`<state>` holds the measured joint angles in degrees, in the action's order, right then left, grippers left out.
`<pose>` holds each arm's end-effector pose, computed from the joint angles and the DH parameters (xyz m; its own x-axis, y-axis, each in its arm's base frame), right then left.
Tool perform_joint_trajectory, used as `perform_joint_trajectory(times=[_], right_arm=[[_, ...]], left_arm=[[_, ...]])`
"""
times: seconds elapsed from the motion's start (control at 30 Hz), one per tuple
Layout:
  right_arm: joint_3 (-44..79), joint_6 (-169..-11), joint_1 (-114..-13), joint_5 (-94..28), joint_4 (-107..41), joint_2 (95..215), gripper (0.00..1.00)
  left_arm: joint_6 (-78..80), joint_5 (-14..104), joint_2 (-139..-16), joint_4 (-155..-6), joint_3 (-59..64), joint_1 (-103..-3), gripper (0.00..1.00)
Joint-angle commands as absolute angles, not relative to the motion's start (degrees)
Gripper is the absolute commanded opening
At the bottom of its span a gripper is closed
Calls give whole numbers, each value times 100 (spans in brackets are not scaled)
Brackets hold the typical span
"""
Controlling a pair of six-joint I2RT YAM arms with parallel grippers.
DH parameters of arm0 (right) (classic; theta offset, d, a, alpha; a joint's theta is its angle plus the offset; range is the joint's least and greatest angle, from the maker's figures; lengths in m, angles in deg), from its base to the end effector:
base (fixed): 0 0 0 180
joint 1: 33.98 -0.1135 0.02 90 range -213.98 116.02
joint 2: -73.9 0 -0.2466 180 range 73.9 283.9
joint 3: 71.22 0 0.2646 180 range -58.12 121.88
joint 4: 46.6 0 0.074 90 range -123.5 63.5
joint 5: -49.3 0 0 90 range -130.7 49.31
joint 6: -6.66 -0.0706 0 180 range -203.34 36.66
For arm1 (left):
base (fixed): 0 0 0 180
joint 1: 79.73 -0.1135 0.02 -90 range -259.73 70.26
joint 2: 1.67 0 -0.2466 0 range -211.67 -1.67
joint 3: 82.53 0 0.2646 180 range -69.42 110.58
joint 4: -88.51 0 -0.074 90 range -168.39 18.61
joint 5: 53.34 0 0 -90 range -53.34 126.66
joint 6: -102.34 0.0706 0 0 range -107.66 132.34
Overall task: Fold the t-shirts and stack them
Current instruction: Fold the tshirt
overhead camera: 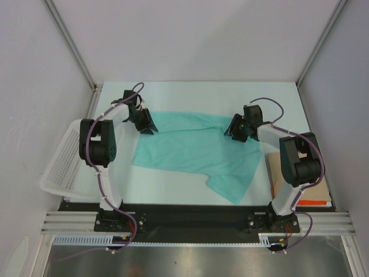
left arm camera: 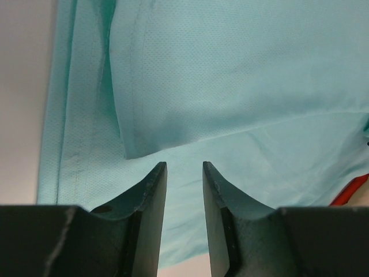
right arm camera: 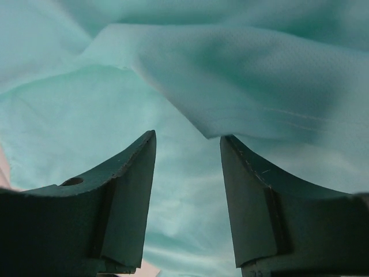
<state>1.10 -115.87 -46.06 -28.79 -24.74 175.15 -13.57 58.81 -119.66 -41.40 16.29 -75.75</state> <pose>0.3785 0.0959 0.1165 -0.8175 0.3631 -0.4470 0.1272 0.8709 0.4748 0.4321 -0.0567 0.1140 -0.9255 -0.3413 -0.1645 -0.2300 0.8511 -0.4719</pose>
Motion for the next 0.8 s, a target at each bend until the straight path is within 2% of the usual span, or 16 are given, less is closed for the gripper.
perform_joint_trajectory(times=[0.0,0.57,0.77], right_arm=[[33,-11454,-4804,-3313,-3558,17550,54],[-64,-11533,-4840,-3815,-3841,17638,54],[94,-11682,-4901,-3639,-4149,17769,49]], left_arm=[[-1403,6109,-11681,-4227,1610,-7613,36],[-1368,6153,-11522,-4227,1460,-7613,36],[-1368,6153,-11522,-4209,1451,-7613,36]])
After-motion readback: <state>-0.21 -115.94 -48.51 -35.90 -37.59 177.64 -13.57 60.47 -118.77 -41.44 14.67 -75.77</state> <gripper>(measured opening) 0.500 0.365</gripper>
